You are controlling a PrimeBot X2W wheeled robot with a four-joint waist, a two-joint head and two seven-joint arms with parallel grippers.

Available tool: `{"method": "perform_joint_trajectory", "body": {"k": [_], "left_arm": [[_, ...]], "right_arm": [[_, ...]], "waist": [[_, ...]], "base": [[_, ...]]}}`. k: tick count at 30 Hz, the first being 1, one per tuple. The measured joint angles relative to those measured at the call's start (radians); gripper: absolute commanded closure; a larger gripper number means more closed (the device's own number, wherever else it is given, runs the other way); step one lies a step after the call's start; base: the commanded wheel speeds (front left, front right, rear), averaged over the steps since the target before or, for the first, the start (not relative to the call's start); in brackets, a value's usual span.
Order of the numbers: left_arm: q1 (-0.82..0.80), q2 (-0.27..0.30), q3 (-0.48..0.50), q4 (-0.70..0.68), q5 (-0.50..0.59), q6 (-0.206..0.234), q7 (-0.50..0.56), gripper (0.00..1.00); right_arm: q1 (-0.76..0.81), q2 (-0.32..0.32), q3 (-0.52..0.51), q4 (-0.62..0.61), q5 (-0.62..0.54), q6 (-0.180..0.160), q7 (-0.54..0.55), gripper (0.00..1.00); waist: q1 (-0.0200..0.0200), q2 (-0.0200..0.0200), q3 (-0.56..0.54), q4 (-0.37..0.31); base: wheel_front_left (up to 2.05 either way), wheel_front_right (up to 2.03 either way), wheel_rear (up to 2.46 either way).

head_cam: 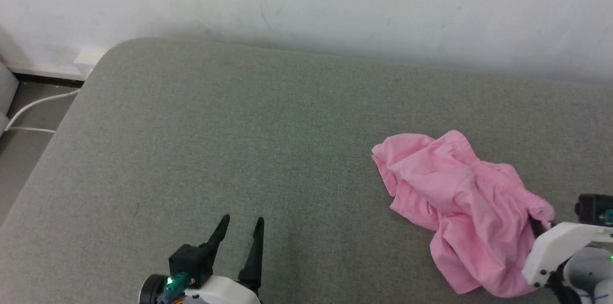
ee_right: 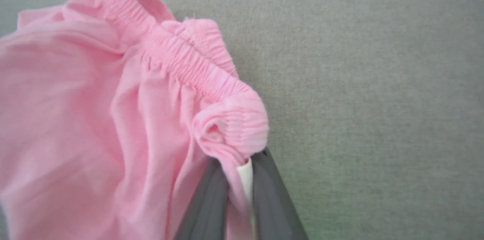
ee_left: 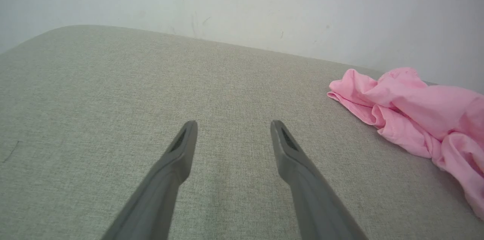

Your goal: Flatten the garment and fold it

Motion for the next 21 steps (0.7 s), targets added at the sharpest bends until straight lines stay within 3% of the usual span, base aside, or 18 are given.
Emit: {"method": "perform_joint_trajectory", "body": {"k": [5, 13, 17, 21], "left_arm": [[0.004, 0.001, -0.006, 0.009, 0.000, -0.006, 0.000, 0.00], [0.016, 0.000, -0.023, 0.007, -0.005, -0.007, 0.000, 0.00], [0.022, -0.003, -0.027, 0.000, -0.007, -0.007, 0.000, 0.00], [0.022, -0.007, -0.026, -0.002, -0.008, -0.007, -0.004, 0.00]], "right_arm": [[-0.050, -0.037, -0.092, -0.065, -0.034, 0.000, -0.069, 1.00], [-0.162, -0.053, -0.160, -0.291, -0.084, 0.000, -0.077, 1.00], [-0.217, -0.048, -0.093, -0.408, -0.113, -0.001, -0.047, 1.00], [-0.223, -0.017, 0.091, -0.460, -0.119, 0.000, 0.010, 1.00]], "waist": [[-0.0002, 0.0000, -0.044, -0.014], [-0.0003, 0.0000, -0.112, -0.031], [-0.0002, 0.0000, -0.119, -0.019], [-0.0002, 0.0000, -0.110, 0.007]], "base": [[0.00, 0.00, 0.00], [0.00, 0.00, 0.00], [0.00, 0.00, 0.00], [0.00, 0.00, 0.00]]}}
